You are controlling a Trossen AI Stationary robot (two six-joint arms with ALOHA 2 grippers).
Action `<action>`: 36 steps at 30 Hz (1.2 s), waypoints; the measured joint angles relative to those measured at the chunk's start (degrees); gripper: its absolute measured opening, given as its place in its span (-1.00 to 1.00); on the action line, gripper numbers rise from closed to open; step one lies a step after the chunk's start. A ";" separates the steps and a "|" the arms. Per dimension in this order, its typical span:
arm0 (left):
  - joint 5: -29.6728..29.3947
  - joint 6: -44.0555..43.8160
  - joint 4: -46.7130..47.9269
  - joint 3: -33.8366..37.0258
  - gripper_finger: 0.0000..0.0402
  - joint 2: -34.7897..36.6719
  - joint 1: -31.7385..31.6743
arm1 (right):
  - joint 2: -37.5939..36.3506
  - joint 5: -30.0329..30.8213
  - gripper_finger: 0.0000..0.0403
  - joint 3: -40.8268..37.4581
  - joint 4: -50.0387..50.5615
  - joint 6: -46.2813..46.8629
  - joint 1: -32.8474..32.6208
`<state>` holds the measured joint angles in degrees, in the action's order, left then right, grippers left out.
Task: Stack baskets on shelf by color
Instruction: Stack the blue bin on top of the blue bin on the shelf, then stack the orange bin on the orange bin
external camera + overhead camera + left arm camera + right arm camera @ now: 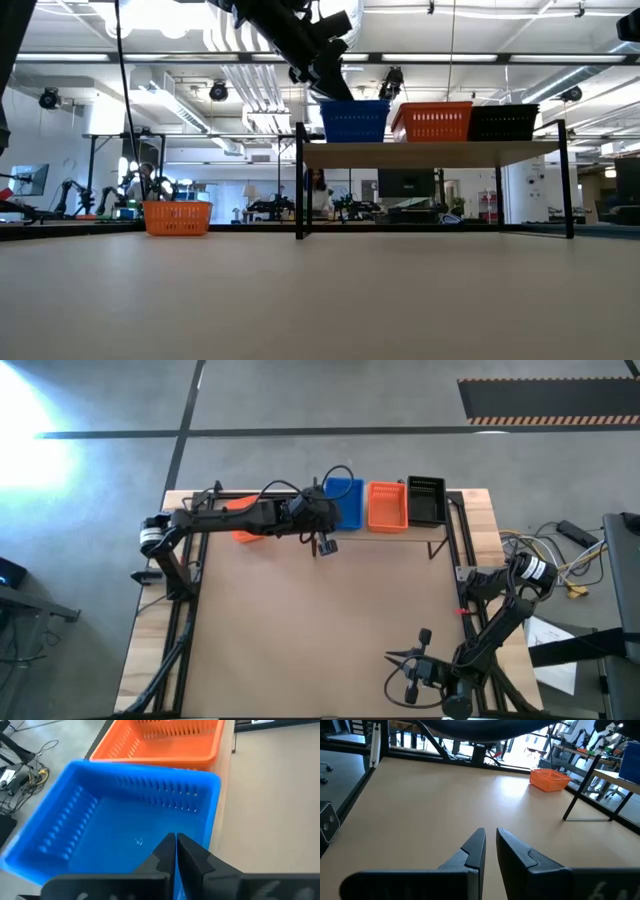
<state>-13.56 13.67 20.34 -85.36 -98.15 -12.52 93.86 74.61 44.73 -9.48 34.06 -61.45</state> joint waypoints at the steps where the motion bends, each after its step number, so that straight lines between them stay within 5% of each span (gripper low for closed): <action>1: 0.00 -0.02 0.00 -0.16 -1.00 0.00 0.15 | 0.00 0.00 -0.81 0.00 -0.02 0.00 -0.02; 18: -0.10 0.21 0.11 -6.76 -1.00 0.39 8.04 | 0.00 1.98 -0.81 0.00 -0.15 0.26 -0.38; 25: -5.18 -0.77 18.95 -6.03 -1.00 2.44 15.40 | -0.13 3.81 -0.81 0.00 -0.22 4.56 -2.54; 30: -10.28 -8.53 30.78 1.56 -1.00 7.49 14.70 | -0.11 3.34 -0.81 0.00 0.19 6.03 -3.76; 36: -10.49 -14.01 32.68 17.46 -0.99 18.96 7.51 | -0.11 3.32 -0.81 0.00 0.51 5.88 -3.80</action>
<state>-24.05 -0.34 53.02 -67.90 -79.19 -5.00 93.76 77.93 44.73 -8.96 39.95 -65.25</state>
